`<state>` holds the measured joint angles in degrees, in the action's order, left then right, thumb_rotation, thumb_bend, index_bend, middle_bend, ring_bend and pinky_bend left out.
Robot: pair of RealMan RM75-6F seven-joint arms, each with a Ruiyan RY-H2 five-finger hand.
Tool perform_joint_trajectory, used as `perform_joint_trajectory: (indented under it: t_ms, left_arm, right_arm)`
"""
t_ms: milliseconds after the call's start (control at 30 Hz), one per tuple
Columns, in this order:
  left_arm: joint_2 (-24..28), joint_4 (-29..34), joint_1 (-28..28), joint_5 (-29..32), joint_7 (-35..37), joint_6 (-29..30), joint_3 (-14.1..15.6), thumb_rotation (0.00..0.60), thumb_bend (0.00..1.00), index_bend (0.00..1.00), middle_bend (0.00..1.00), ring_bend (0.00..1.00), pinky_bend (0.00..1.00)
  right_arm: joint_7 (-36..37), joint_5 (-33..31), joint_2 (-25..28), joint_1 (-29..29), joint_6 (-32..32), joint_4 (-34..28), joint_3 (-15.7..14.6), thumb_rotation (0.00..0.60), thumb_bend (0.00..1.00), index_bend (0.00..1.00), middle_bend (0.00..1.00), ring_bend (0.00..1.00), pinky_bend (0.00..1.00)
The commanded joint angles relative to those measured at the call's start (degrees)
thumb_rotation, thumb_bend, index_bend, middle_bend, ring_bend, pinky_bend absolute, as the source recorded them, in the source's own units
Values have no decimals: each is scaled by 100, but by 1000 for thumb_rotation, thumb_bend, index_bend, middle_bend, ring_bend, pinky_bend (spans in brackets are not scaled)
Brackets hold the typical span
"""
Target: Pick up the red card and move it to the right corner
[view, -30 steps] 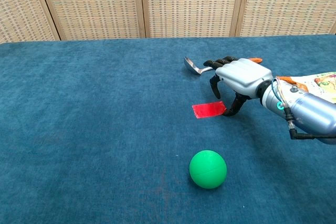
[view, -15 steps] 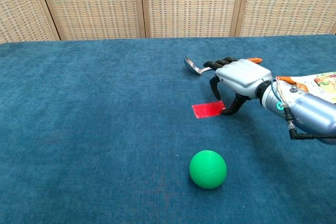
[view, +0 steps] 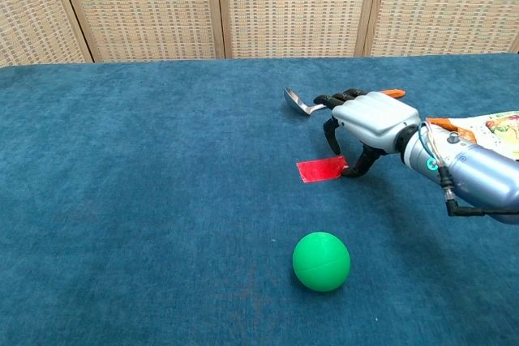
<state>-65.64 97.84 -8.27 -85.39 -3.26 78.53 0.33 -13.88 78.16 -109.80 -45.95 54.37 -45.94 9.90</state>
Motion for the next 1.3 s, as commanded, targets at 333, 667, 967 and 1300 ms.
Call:
perform_joint_trajectory:
  t_ms: [333,667,967,1300]
  left_arm:
    - [-2,-6,-8,4,6,-12,-1,600,54,0,0,0,0]
    - [4,1,-6,0,11,-4,-1,600,55,0,0,0,0]
    - [11,5,-4,-14,23,9,0,600,54,0,0,0,0]
    - [8,1,-4,-31,28,12,7,600,54,0,0,0,0]
  right_arm:
    - [-50,-27,-8,-13,-72,-3,-7,600,510,562,34,0,0]
    - [-64,-25,-7,-19,-59,-40,-1,600,543,586,35,0,0]
    - [-97,-25,-8,-24,3,-85,28,600,559,586,35,0,0]
    - [-139,-41,5,-14,-54,-129,-4,600,557,586,35,0,0]
